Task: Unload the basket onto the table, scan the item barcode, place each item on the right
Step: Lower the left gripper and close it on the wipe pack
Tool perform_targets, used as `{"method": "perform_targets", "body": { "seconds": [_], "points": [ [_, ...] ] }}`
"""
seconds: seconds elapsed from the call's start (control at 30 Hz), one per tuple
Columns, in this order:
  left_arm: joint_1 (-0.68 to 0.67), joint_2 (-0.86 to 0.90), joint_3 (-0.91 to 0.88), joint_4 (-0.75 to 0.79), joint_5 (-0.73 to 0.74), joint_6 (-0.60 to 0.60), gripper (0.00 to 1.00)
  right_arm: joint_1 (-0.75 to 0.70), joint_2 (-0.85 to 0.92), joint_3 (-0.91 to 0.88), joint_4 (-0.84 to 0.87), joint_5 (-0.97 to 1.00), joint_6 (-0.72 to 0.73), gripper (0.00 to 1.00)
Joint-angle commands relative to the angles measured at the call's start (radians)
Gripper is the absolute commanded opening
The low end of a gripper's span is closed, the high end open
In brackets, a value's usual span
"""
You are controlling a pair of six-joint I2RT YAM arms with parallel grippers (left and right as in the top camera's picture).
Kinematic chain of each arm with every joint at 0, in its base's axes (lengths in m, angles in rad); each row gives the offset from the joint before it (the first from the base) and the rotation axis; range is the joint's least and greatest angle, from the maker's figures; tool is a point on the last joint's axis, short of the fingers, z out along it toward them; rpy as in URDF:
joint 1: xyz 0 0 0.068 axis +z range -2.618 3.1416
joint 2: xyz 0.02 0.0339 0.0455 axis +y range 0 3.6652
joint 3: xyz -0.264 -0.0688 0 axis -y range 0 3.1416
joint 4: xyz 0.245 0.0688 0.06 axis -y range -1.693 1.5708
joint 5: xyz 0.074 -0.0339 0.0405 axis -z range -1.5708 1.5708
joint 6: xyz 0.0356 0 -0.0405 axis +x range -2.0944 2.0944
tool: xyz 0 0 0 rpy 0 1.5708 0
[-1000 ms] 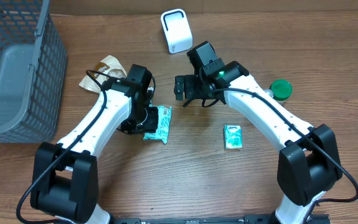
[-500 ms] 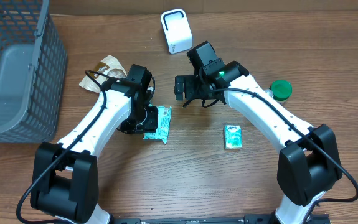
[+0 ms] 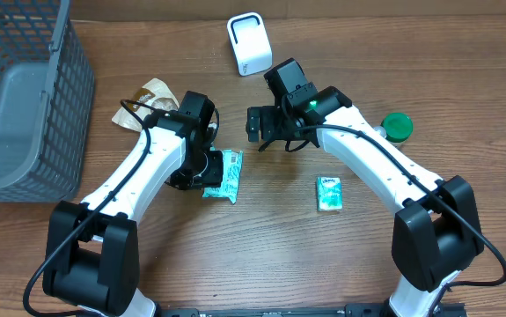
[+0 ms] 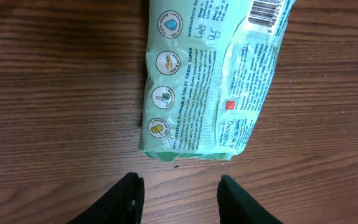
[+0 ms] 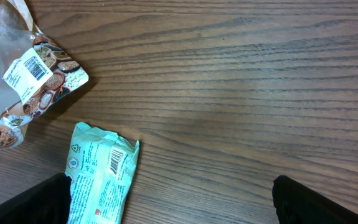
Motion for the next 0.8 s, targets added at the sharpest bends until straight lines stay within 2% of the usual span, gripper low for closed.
{"method": "perform_targets", "body": {
  "seconds": [0.0, 0.77],
  "points": [
    [-0.007, -0.004, -0.011, 0.003, -0.014, -0.013, 0.42, -0.003, -0.002, -0.004, 0.006, 0.006, 0.000, 1.00],
    [-0.008, -0.004, -0.011, 0.003, -0.036, -0.014, 0.44, -0.003, -0.002, -0.004, 0.006, 0.006, 0.000, 1.00]
  ]
}}
